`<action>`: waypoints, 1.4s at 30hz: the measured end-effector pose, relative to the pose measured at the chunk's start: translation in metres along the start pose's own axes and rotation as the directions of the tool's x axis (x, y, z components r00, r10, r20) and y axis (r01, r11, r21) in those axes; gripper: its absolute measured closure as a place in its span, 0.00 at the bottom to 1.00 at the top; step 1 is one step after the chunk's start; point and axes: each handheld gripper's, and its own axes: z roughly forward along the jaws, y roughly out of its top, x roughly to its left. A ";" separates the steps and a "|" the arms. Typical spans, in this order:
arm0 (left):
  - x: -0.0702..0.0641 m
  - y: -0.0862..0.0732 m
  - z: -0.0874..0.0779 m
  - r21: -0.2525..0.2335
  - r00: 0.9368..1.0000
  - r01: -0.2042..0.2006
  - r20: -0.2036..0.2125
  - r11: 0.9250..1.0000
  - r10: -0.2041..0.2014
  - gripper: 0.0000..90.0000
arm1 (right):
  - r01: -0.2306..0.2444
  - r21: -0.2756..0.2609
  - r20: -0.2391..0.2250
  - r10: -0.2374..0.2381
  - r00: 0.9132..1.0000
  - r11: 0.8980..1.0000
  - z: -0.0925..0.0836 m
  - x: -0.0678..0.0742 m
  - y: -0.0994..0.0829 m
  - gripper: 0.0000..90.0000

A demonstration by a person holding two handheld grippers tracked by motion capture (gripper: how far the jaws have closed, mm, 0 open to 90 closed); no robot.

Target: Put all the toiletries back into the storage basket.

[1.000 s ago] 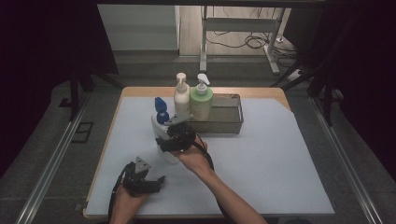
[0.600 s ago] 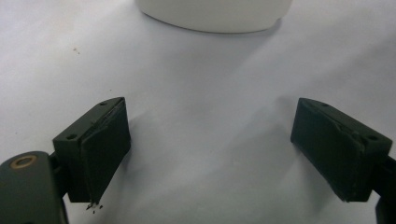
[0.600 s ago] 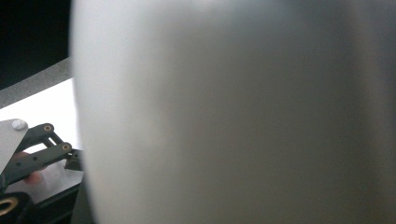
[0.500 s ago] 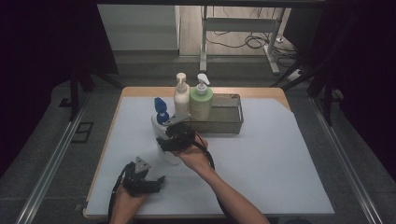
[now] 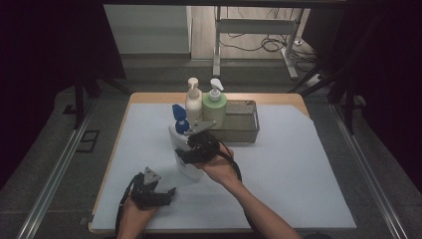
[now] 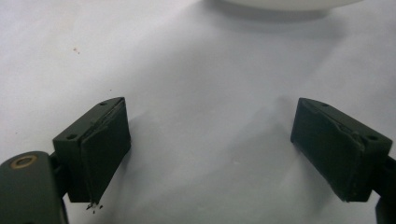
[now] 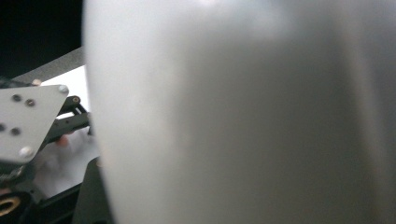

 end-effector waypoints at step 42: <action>0.000 0.000 0.000 0.001 1.000 0.001 -0.001 1.000 -0.001 0.13 | -0.104 -0.026 0.096 0.106 0.990 0.994 -0.119 -0.063 -0.049 0.44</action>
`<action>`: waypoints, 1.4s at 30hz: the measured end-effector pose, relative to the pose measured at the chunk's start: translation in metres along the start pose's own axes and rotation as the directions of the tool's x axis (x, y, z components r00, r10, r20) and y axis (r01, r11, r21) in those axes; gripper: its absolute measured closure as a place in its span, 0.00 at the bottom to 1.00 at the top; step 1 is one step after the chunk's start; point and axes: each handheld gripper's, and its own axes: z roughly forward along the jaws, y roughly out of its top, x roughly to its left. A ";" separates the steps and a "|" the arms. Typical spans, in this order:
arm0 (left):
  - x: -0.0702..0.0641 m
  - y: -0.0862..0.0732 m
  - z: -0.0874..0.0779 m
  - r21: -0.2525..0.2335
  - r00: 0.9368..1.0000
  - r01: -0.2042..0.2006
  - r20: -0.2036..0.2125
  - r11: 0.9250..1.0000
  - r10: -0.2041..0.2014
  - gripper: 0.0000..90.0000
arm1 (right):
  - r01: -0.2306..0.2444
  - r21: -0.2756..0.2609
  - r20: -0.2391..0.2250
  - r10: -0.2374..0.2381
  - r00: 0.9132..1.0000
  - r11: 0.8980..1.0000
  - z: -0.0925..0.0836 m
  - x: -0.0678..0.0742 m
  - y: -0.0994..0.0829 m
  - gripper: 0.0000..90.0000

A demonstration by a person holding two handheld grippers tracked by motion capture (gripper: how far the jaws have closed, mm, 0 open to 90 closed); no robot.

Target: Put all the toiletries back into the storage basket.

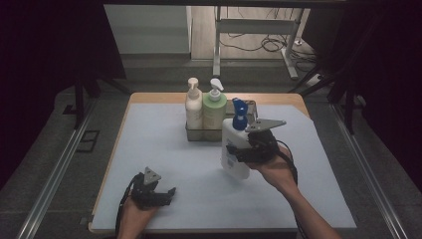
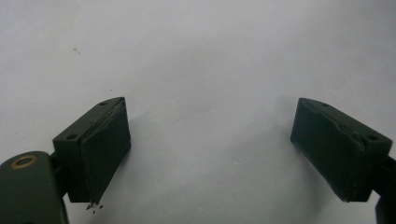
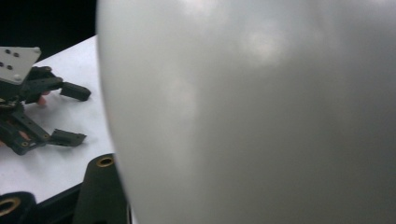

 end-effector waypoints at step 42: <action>0.000 0.000 0.000 0.000 1.000 0.000 0.000 1.000 0.000 0.13 | -0.116 -0.110 0.204 0.136 0.969 0.987 -0.008 -0.071 0.046 0.44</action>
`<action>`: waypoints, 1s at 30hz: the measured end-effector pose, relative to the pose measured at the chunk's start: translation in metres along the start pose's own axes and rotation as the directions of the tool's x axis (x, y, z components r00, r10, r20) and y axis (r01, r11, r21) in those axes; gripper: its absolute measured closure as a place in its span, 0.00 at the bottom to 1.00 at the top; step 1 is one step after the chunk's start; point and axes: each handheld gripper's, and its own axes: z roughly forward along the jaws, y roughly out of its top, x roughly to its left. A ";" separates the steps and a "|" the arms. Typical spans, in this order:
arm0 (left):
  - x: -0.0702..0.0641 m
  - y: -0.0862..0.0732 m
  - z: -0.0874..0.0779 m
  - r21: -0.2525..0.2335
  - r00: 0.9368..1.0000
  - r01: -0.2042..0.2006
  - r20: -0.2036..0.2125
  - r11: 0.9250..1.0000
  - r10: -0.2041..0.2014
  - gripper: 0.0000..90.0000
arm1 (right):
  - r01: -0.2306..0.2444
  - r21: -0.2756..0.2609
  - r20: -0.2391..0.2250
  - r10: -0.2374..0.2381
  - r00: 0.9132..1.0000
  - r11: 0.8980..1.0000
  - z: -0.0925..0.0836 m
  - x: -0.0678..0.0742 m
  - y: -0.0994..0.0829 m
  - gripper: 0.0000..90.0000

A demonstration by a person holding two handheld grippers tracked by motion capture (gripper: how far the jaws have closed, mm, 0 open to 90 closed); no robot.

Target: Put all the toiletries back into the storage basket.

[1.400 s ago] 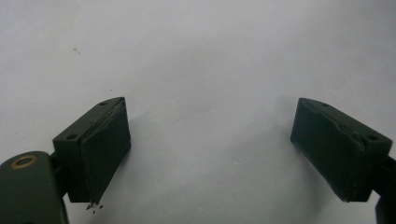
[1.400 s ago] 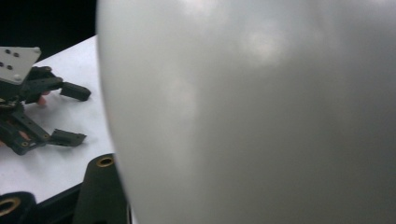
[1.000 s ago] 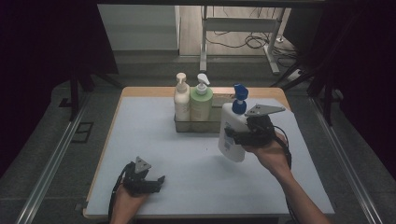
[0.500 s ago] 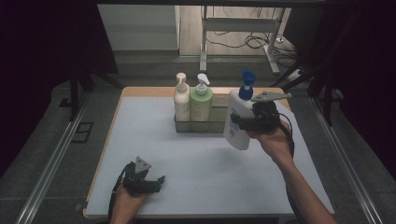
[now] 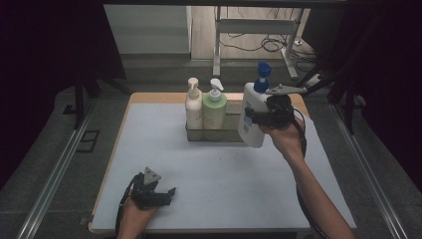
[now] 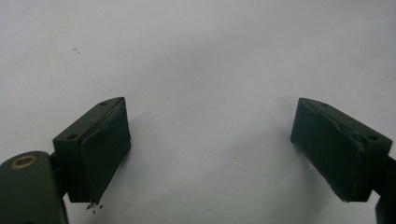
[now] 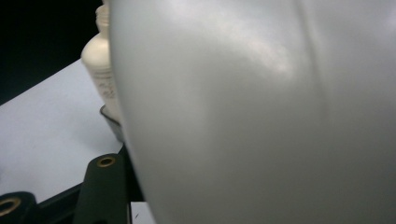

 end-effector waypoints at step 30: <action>0.000 0.000 0.000 0.002 1.000 0.000 0.000 1.000 0.000 0.13 | -0.073 -0.061 0.120 0.080 0.990 0.995 0.059 -0.017 0.026 0.45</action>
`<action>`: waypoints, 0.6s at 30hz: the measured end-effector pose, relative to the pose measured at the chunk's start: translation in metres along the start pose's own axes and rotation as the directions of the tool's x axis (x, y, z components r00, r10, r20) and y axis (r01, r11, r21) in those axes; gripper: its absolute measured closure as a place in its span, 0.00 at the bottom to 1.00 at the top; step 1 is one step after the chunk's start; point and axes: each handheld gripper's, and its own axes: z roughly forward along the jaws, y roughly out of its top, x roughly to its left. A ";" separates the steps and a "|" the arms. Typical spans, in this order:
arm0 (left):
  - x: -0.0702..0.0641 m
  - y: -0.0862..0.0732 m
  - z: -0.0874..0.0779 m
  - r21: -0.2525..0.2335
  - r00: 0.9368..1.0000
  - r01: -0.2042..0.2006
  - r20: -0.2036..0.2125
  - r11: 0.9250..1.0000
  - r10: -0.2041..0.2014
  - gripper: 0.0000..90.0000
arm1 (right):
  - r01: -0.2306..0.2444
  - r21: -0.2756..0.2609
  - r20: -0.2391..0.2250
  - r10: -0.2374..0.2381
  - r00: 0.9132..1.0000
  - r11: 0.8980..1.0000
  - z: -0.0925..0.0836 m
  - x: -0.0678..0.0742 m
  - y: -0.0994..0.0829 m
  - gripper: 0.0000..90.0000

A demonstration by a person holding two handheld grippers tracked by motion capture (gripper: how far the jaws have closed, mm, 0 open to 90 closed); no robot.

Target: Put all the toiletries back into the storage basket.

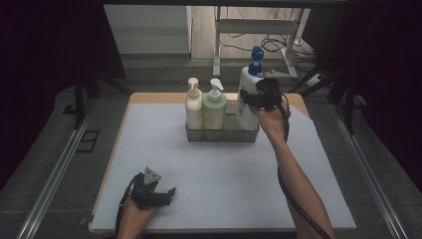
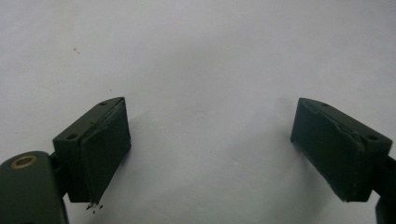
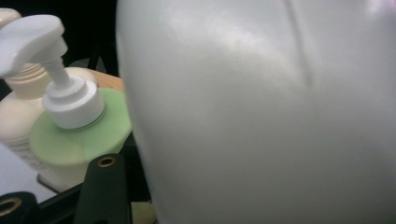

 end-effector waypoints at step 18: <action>0.000 0.000 0.000 0.003 1.000 -0.001 0.002 1.000 0.001 0.13 | 0.006 -0.003 0.023 -0.006 1.000 1.000 0.039 0.003 -0.007 0.45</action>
